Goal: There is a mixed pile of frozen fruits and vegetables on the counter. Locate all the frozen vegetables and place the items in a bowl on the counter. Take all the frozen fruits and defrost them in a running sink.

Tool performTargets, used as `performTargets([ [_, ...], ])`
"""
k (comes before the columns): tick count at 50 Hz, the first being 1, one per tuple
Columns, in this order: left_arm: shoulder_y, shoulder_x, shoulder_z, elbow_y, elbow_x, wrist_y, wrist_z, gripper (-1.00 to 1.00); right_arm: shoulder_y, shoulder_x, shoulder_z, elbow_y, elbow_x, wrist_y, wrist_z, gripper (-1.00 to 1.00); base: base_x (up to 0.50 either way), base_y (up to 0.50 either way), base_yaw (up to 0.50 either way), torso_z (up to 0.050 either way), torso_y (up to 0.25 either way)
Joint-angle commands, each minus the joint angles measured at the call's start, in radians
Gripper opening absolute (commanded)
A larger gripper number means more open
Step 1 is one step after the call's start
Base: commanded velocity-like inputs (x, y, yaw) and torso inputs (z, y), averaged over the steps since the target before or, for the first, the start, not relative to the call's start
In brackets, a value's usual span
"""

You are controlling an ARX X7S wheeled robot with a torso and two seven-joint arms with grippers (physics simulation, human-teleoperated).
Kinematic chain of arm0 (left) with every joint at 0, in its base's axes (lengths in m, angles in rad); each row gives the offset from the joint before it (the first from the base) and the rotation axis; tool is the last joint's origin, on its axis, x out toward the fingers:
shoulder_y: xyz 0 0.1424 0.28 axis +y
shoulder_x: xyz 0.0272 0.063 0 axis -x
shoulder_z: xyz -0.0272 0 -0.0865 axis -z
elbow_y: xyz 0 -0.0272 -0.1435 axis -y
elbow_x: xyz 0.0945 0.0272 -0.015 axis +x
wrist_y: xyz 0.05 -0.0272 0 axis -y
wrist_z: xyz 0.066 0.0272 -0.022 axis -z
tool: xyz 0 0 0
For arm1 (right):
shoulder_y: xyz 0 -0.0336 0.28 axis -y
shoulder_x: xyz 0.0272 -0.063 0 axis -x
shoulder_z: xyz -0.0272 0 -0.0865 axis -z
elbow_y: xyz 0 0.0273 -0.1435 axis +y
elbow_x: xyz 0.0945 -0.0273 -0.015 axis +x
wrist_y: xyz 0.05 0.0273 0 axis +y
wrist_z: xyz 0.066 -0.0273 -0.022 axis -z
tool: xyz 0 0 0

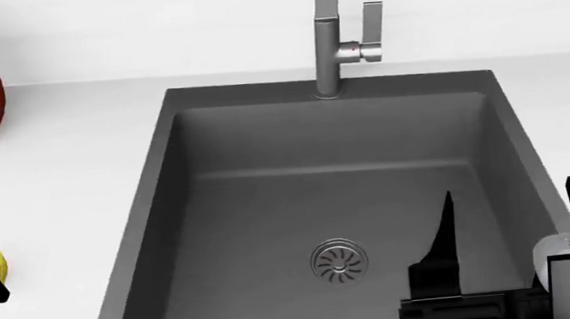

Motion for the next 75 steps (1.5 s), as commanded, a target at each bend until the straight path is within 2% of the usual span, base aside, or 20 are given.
performTargets([
  [1,0.007,-0.005,-0.005,0.006,-0.009,0.001,0.000,1.00,0.002,-0.003,-0.002,0.006,0.009,0.002,0.004,1.00,-0.10,0.50,0.00,0.000,0.000],
  [9,-0.009,0.005,0.024,0.003,0.006,0.001,-0.006,1.00,-0.006,0.001,0.005,-0.004,0.011,-0.008,0.002,1.00,-0.10,0.50,0.00,0.000,0.000],
  [29,0.012,-0.019,-0.004,0.022,-0.014,0.007,0.000,1.00,0.003,0.003,-0.020,0.000,-0.008,-0.005,-0.006,1.00,-0.02,0.50,0.00,0.000,0.000],
  [48,-0.004,-0.002,0.021,-0.001,-0.017,0.003,-0.008,1.00,-0.005,0.010,-0.009,-0.010,0.003,-0.010,0.005,1.00,0.01,0.50,0.00,0.000,0.000],
  [53,-0.014,-0.002,0.031,-0.011,-0.028,-0.012,-0.011,1.00,-0.008,0.007,0.001,-0.004,0.008,-0.019,0.005,1.00,0.02,0.05,0.00,0.000,0.000],
  [58,0.013,-0.012,-0.010,-0.011,-0.062,-0.009,-0.009,1.00,-0.007,0.008,-0.001,-0.002,0.010,-0.017,0.004,1.00,0.00,0.00,0.00,0.000,0.000],
  [61,-0.008,-0.012,0.011,-0.016,-0.065,-0.037,-0.026,1.00,-0.006,0.008,-0.003,-0.001,0.011,-0.017,0.003,1.00,0.00,0.00,0.00,0.000,0.000],
  [66,0.010,-0.019,-0.025,-0.011,-0.102,-0.044,-0.038,1.00,-0.005,0.005,-0.003,-0.004,0.018,-0.021,-0.001,1.00,0.00,0.00,0.00,0.000,0.000],
  [75,-0.014,-0.009,-0.005,-0.016,-0.092,-0.045,-0.048,1.00,0.000,0.003,-0.017,0.004,0.018,-0.015,-0.005,1.00,0.00,0.00,0.00,0.000,0.000],
])
